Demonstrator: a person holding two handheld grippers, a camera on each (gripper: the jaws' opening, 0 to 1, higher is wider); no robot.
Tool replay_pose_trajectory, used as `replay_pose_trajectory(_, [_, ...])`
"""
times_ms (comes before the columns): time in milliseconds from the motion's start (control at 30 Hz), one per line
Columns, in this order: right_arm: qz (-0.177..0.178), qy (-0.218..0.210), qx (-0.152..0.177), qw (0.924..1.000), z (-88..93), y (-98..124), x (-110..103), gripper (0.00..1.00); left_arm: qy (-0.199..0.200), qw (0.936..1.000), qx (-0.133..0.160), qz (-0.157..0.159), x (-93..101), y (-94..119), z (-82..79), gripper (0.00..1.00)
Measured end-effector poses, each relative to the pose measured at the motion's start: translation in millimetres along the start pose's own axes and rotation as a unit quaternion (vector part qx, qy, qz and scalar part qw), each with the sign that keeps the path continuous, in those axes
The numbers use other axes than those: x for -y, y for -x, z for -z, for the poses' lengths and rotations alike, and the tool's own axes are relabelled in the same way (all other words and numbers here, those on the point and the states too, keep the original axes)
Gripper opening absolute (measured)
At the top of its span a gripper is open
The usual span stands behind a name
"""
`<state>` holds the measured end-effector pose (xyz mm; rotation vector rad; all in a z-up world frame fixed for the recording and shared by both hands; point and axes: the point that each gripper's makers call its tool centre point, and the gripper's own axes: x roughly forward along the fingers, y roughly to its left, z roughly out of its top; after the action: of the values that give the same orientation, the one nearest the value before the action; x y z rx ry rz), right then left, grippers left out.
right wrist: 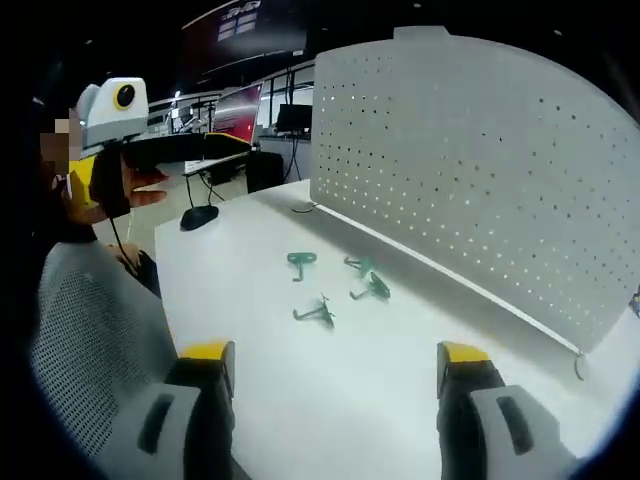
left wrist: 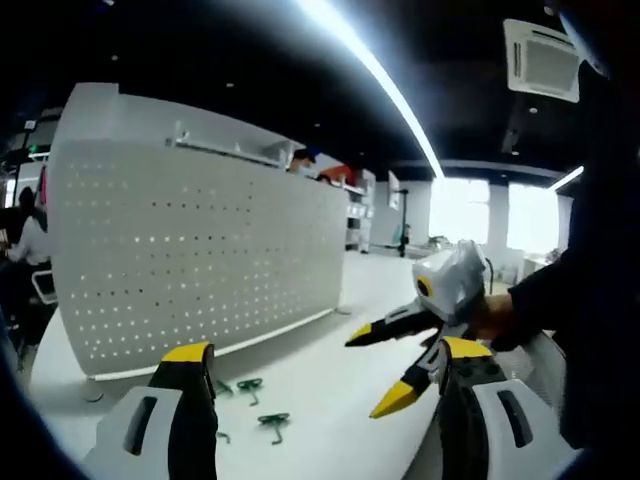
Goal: Insert the hook assembly into the mounting plate slot until the hook locks in place.
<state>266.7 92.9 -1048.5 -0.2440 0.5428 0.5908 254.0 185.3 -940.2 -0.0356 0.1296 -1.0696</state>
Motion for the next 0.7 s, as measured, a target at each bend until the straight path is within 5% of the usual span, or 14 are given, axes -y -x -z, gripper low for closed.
replay_pose_trajectory(433, [0.009, -0.007, 0.011, 0.9999, -8.3, -2, 0, 0.80, 0.015, 0.9993, -0.009, 0.032, 7.7, -4, 5.8, 0.93])
replay_pose_trajectory(700, [0.003, -0.006, 0.020, 0.9998, -15.5, -4, -2, 0.80, 0.022, 0.9993, -0.010, 0.027, 1.5, -4, 7.7, 0.92])
